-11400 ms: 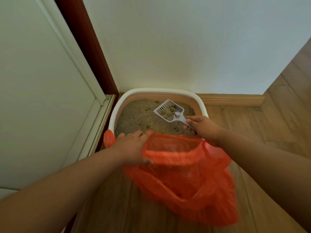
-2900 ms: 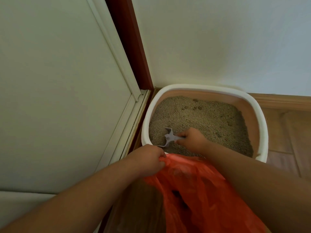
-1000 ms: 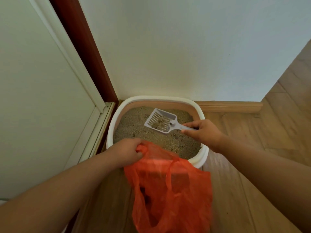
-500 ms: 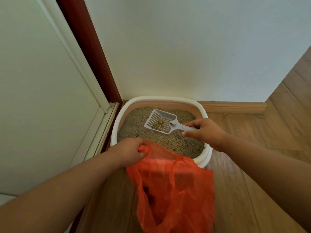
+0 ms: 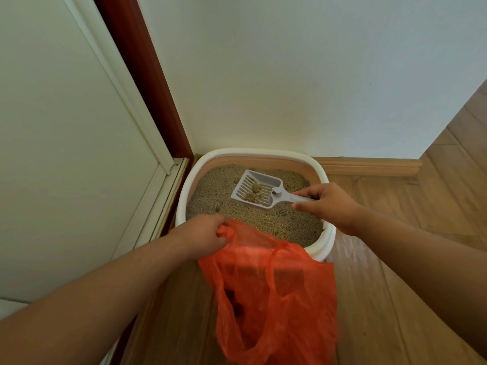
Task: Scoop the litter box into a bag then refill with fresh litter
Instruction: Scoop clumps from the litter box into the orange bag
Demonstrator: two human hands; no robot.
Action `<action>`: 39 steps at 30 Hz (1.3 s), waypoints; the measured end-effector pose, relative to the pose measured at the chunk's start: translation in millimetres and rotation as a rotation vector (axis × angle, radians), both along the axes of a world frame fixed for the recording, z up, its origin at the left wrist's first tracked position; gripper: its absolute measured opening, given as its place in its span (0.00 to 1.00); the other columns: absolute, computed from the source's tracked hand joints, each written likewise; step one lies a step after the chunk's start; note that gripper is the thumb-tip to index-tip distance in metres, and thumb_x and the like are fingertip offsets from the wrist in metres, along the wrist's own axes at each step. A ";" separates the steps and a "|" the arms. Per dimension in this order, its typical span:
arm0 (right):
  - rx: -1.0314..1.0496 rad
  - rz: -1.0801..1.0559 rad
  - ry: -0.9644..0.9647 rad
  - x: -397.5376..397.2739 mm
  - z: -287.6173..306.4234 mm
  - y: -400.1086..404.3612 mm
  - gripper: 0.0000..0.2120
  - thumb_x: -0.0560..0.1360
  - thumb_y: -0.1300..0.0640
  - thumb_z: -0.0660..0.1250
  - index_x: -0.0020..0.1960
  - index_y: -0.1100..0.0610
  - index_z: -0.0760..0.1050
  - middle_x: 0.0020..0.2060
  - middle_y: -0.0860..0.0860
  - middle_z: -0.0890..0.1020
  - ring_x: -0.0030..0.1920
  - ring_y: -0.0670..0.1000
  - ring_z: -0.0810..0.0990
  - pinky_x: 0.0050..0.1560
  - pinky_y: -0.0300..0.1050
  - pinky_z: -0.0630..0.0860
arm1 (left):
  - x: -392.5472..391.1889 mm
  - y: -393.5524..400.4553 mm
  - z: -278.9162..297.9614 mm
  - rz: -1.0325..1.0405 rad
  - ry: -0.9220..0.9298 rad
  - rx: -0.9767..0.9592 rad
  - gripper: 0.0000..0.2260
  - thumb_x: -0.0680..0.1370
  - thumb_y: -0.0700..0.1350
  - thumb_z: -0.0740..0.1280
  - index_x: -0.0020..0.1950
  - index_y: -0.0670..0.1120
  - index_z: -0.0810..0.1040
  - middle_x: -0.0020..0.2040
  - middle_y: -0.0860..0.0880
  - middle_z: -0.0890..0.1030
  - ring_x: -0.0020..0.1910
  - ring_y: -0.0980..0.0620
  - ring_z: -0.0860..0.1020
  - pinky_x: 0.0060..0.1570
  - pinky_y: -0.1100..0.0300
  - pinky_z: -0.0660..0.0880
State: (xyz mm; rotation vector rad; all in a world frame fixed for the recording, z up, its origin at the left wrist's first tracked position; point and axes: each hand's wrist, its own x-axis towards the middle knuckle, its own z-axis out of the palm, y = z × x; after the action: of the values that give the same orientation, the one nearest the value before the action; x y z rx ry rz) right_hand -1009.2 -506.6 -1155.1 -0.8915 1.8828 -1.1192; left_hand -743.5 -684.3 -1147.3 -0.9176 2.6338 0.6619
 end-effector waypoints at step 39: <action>0.459 1.127 1.126 107.5 116.0 -36.5 0.07 0.70 0.57 0.71 0.34 0.56 0.77 0.24 0.51 0.72 0.28 0.52 0.70 0.31 0.44 0.69 | 12.3 0.8 27.0 0.543 0.274 1.253 0.37 0.66 0.21 0.60 0.70 0.47 0.78 0.57 0.37 0.79 0.41 0.43 0.82 0.37 0.52 0.81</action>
State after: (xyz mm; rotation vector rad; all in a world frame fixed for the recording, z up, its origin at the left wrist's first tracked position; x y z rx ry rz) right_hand -901.7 -543.1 -1039.1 -2.1140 1.7034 0.6193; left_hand -731.2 -683.5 -1120.4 -1.0632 1.4771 2.2698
